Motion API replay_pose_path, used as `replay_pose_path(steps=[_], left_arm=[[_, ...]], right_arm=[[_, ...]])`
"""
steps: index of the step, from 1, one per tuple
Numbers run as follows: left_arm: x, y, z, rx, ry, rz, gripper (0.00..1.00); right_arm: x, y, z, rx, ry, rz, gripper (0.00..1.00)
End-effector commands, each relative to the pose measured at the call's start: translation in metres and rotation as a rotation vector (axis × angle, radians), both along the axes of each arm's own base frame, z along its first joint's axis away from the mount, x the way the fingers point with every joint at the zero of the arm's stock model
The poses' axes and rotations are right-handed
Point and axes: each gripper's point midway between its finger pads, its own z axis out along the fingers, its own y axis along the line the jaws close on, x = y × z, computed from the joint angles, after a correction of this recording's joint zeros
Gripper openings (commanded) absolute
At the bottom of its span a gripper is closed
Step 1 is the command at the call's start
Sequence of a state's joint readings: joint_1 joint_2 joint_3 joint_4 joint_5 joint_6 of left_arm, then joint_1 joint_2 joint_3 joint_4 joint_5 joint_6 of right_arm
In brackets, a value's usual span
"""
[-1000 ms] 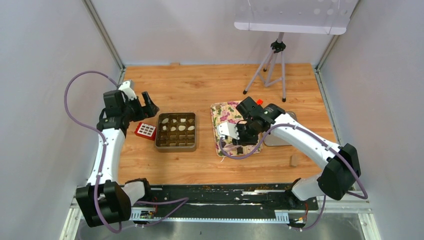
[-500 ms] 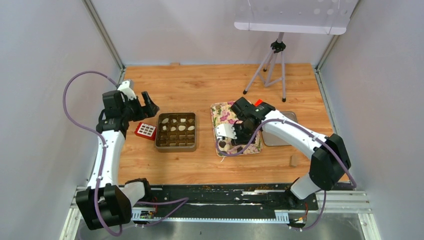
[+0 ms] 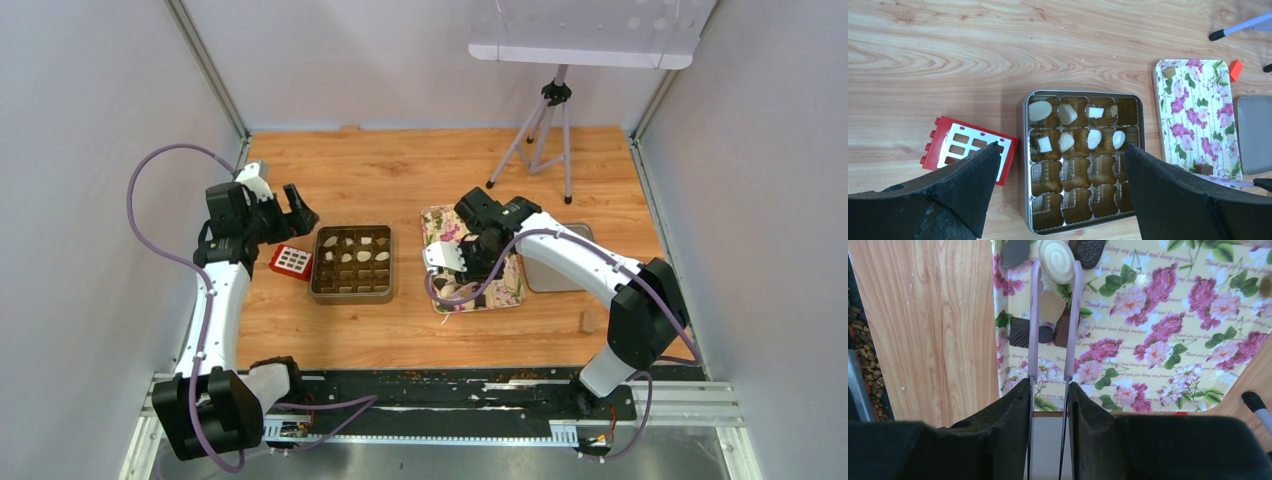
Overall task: Pack the chocolate
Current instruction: Pick up the fake chocolate from the plate, then place the fake chocolate in the packing box.
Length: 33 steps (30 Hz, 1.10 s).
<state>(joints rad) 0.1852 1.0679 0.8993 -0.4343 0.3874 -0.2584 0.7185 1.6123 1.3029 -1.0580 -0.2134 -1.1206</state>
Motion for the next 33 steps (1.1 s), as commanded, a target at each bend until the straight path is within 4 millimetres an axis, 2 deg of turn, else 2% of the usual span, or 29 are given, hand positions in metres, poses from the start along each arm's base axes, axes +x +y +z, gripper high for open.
replay_pose_path(steps=[1,4,7,10,14,20,24,30,33], left_arm=[[0.004,0.000,0.014,-0.006,-0.055,0.003,1.00],[0.005,0.000,0.014,-0.007,-0.055,0.002,1.00],[0.005,0.000,0.014,-0.007,-0.057,0.002,1.00],[0.005,0.001,0.014,-0.001,-0.054,0.003,1.00],[0.004,0.003,0.016,0.012,-0.056,0.006,1.00],[-0.001,0.005,0.018,0.032,-0.069,0.009,1.00],[-0.004,0.006,0.017,0.043,-0.068,0.012,1.00],[-0.003,0.005,0.017,0.035,-0.074,0.014,1.00],[-0.003,0.004,0.015,0.031,-0.070,0.015,1.00]], right_arm=[[0.000,0.006,0.023,0.049,-0.020,0.030,0.17],[-0.005,0.001,0.038,0.046,-0.018,0.025,0.15],[-0.008,0.006,0.056,0.089,-0.020,0.011,0.15],[-0.004,0.022,0.072,0.161,-0.016,-0.011,0.15],[0.008,0.055,0.088,0.256,-0.011,-0.008,0.15],[0.035,0.109,0.087,0.284,-0.026,0.013,0.15],[0.047,0.134,0.082,0.287,-0.042,0.028,0.15],[0.047,0.152,0.072,0.286,-0.027,0.039,0.17],[0.049,0.154,0.066,0.280,-0.030,0.018,0.28]])
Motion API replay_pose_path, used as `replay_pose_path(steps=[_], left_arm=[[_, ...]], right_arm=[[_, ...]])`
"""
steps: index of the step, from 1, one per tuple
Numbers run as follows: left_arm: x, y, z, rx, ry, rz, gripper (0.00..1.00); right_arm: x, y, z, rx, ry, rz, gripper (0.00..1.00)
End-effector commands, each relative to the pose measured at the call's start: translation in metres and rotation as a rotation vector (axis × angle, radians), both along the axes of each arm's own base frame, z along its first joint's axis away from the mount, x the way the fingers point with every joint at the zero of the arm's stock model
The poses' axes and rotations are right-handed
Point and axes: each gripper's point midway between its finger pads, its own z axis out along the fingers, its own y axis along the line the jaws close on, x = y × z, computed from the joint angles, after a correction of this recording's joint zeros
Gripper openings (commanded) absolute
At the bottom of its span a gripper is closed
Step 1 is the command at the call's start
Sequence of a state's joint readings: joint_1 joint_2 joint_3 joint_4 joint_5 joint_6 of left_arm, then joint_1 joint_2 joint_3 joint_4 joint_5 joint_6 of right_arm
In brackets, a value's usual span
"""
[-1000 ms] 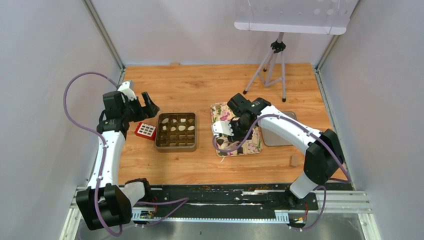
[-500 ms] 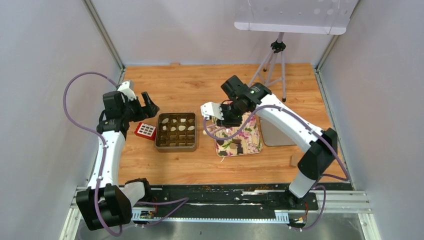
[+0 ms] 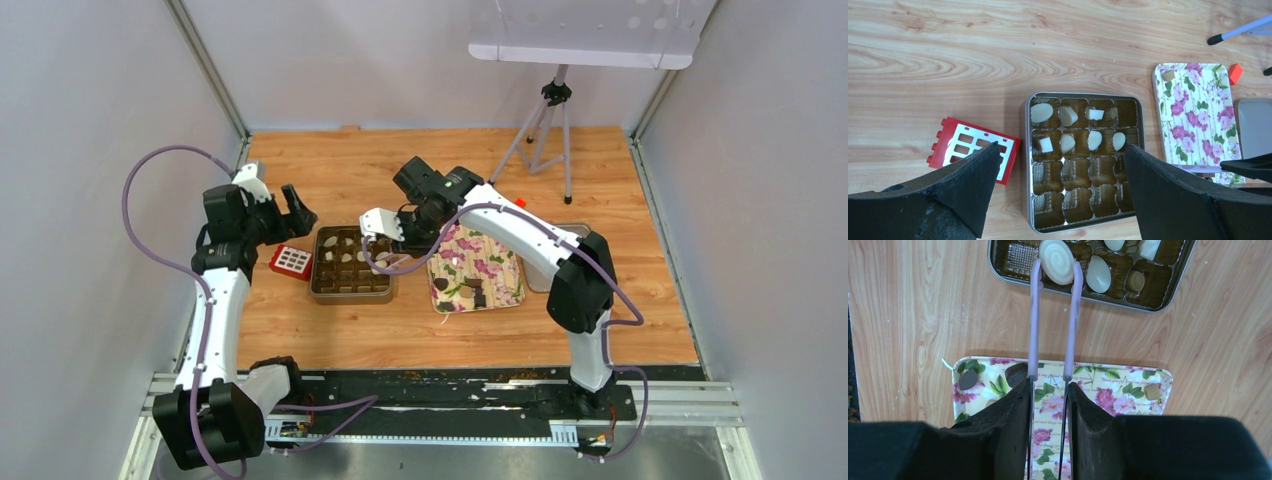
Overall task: Pack the chocolate
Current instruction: Place the fake chocolate in the packing box.
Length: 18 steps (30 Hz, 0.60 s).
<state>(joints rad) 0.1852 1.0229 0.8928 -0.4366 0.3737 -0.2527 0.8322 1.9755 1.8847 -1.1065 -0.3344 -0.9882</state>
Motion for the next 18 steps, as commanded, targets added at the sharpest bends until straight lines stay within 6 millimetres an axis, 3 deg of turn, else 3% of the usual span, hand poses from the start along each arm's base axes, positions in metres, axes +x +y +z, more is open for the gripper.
replay_pose_path(steps=[1,10,18], left_arm=[[0.002,0.003,0.006,0.010,-0.035,0.006,1.00],[0.002,0.002,0.005,0.002,-0.030,0.007,1.00],[0.003,0.000,0.004,-0.007,-0.027,0.001,1.00]], right_arm=[[0.007,0.018,0.020,0.074,-0.041,-0.024,0.31],[0.010,0.017,0.019,0.066,-0.053,-0.049,0.41],[0.006,-0.004,0.044,0.078,-0.104,-0.078,0.25]])
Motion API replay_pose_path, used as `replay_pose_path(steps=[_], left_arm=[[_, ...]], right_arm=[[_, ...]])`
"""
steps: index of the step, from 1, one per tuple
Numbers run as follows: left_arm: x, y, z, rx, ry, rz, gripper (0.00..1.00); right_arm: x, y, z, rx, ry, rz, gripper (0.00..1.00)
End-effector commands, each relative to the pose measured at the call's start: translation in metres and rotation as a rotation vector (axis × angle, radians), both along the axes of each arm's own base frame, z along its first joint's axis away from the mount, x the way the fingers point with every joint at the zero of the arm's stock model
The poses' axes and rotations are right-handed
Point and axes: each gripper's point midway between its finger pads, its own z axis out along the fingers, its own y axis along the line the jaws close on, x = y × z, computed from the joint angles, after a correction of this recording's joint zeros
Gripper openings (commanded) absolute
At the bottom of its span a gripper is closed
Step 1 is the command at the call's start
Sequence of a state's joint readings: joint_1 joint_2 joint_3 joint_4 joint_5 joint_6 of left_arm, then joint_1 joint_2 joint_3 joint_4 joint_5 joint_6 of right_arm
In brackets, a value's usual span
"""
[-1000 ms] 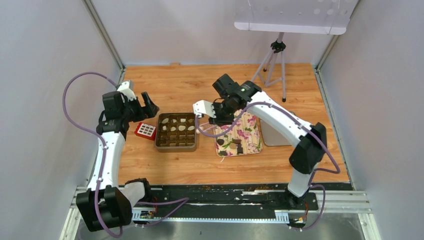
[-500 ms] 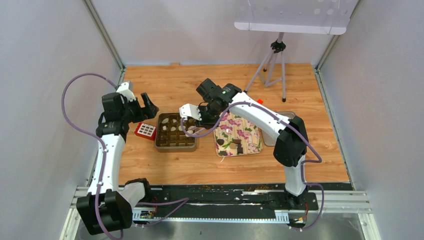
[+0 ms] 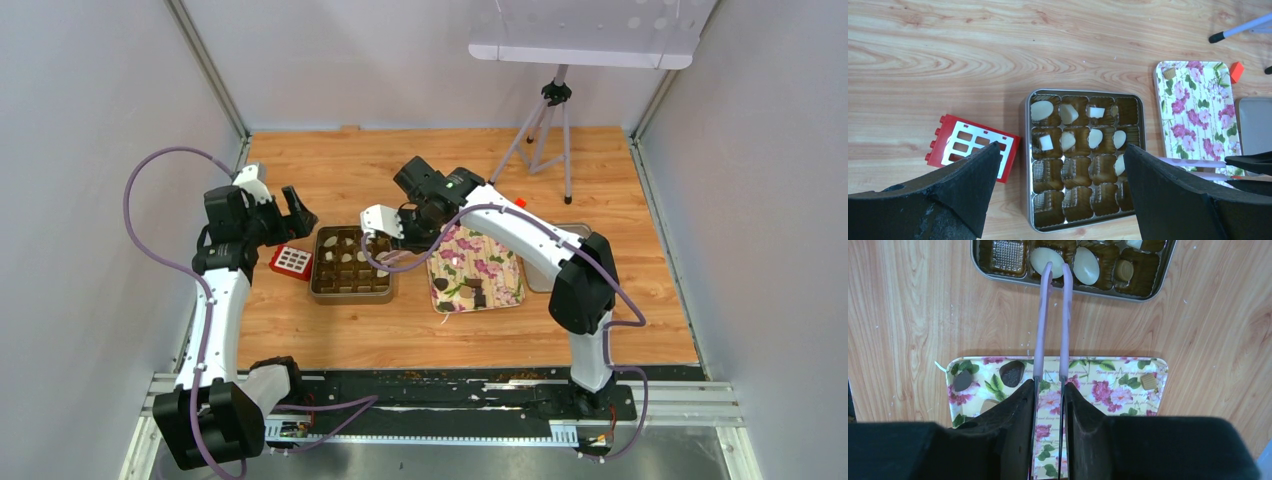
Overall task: Pack the chocolate
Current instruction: Place the fake chocolate in the packing box.
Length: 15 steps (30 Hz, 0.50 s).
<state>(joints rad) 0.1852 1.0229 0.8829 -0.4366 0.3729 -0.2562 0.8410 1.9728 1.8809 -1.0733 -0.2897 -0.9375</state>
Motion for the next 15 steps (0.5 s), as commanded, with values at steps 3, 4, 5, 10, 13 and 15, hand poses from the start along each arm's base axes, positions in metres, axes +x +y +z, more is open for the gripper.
replay_pose_path(steps=[3,4,5,10,13,15], left_arm=[[0.005,0.000,0.007,-0.010,-0.035,-0.003,1.00],[0.005,-0.001,0.006,-0.014,-0.033,-0.007,1.00],[0.006,-0.001,0.006,-0.015,-0.033,-0.010,1.00],[0.006,0.001,0.004,0.004,-0.014,-0.018,1.00],[0.007,0.001,0.006,0.005,-0.017,-0.018,1.00],[0.008,-0.001,0.006,-0.010,-0.020,-0.018,1.00]], right_arm=[[-0.012,-0.024,0.057,0.090,-0.099,-0.030,0.24],[-0.016,-0.032,0.058,0.086,-0.102,-0.036,0.23],[-0.020,-0.040,0.056,0.077,-0.100,-0.042,0.23],[-0.031,-0.090,0.030,0.005,-0.048,-0.109,0.24],[-0.031,-0.110,0.009,-0.039,-0.008,-0.152,0.31],[-0.029,-0.114,0.002,-0.050,0.011,-0.172,0.36]])
